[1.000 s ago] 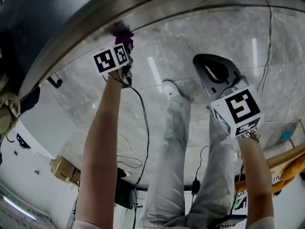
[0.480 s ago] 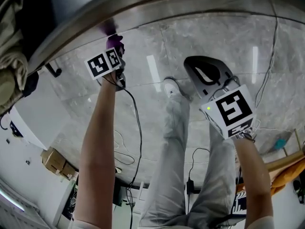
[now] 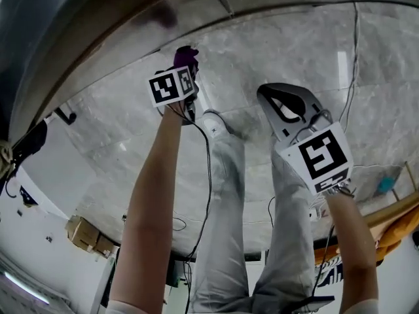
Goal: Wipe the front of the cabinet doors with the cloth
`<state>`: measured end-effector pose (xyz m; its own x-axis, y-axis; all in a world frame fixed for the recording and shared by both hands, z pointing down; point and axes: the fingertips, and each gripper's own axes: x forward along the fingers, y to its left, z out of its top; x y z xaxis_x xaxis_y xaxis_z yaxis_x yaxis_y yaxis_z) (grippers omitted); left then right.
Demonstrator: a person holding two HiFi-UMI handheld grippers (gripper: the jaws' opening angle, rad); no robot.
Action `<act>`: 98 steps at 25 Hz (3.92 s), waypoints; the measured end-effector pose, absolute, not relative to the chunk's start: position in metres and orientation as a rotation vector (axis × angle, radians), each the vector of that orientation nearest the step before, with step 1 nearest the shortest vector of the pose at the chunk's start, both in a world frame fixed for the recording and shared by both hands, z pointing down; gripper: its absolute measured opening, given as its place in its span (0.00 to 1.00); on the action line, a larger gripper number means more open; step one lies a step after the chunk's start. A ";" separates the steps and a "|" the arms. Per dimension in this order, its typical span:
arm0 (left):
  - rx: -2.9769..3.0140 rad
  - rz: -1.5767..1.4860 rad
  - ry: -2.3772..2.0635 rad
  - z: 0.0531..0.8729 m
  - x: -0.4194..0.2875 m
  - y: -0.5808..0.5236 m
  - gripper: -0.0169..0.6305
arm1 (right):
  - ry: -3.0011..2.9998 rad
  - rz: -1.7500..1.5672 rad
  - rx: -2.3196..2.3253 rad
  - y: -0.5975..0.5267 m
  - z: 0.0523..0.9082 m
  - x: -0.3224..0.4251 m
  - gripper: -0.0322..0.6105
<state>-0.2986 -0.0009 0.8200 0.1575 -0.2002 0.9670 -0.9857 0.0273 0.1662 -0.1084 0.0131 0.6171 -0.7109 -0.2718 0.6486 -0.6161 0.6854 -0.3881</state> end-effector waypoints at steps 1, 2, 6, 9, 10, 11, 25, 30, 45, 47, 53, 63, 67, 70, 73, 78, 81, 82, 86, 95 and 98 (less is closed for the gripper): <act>1.423 0.945 -1.222 0.825 -0.276 -0.009 0.24 | -2.329 0.825 0.715 0.010 0.621 -0.096 0.09; 1.449 0.936 -1.201 0.829 -0.255 -0.017 0.24 | -2.320 0.838 0.752 0.008 0.625 -0.085 0.09; 1.524 0.902 -1.145 0.841 -0.198 -0.048 0.24 | -2.283 0.890 0.875 0.003 0.636 -0.051 0.09; 1.547 0.880 -1.147 0.847 -0.185 -0.069 0.24 | -2.274 0.897 0.930 0.001 0.640 -0.042 0.09; 1.545 0.871 -1.156 0.849 -0.186 -0.075 0.24 | -2.269 0.904 0.947 0.002 0.641 -0.042 0.09; 1.539 0.854 -1.168 0.850 -0.190 -0.080 0.24 | -2.261 0.913 0.962 0.004 0.642 -0.044 0.09; 1.347 0.957 -1.301 0.846 -0.380 -0.039 0.24 | -2.325 0.853 0.816 -0.007 0.634 -0.150 0.09; 1.266 0.959 -1.397 0.838 -0.463 -0.017 0.24 | -2.352 0.833 0.765 -0.006 0.631 -0.192 0.09; 1.531 0.667 -1.603 0.673 -0.511 0.047 0.24 | -2.409 0.743 0.428 0.041 0.566 -0.239 0.09; 1.700 0.664 -1.555 0.622 -0.471 0.063 0.24 | -2.426 0.763 0.407 0.052 0.536 -0.229 0.09; 1.943 0.393 -1.525 0.457 -0.356 0.104 0.24 | -2.481 0.738 0.439 0.064 0.412 -0.177 0.09; 2.141 0.035 -1.641 0.158 -0.257 0.125 0.24 | -2.619 0.561 0.693 0.094 0.170 -0.066 0.09; 2.320 0.019 -1.714 0.050 -0.228 0.126 0.24 | -2.715 0.406 0.817 0.095 0.075 -0.035 0.09; 2.369 0.024 -1.801 -0.007 -0.221 0.143 0.24 | -2.753 0.271 0.892 0.099 0.024 -0.020 0.09; 2.346 0.017 -1.893 -0.037 -0.213 0.160 0.24 | -2.815 0.261 0.926 0.095 -0.006 -0.002 0.09; 2.298 0.065 -1.914 -0.035 -0.202 0.185 0.24 | -2.863 0.285 0.946 0.103 -0.013 0.014 0.09; 2.381 0.094 -1.814 -0.036 -0.202 0.193 0.24 | -2.876 0.252 0.992 0.126 -0.021 0.005 0.09; 2.422 0.095 -1.776 -0.038 -0.202 0.193 0.24 | -2.869 0.231 1.024 0.136 -0.023 0.001 0.09; 2.545 -0.003 -1.644 -0.052 -0.215 0.203 0.24 | -2.815 0.207 1.179 0.174 -0.028 -0.019 0.09; 2.657 0.039 -1.309 -0.031 -0.286 0.257 0.24 | -2.630 0.290 1.450 0.275 -0.028 -0.077 0.09; 2.691 0.050 -1.296 -0.032 -0.293 0.272 0.24 | -2.617 0.369 1.463 0.292 -0.021 -0.083 0.09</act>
<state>-0.2935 0.2716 -0.0317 0.6252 -0.7744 0.0967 -0.7796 -0.6138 0.1244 -0.0831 0.2925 -0.0213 -0.5253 -0.8214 0.2223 -0.8508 0.5029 -0.1522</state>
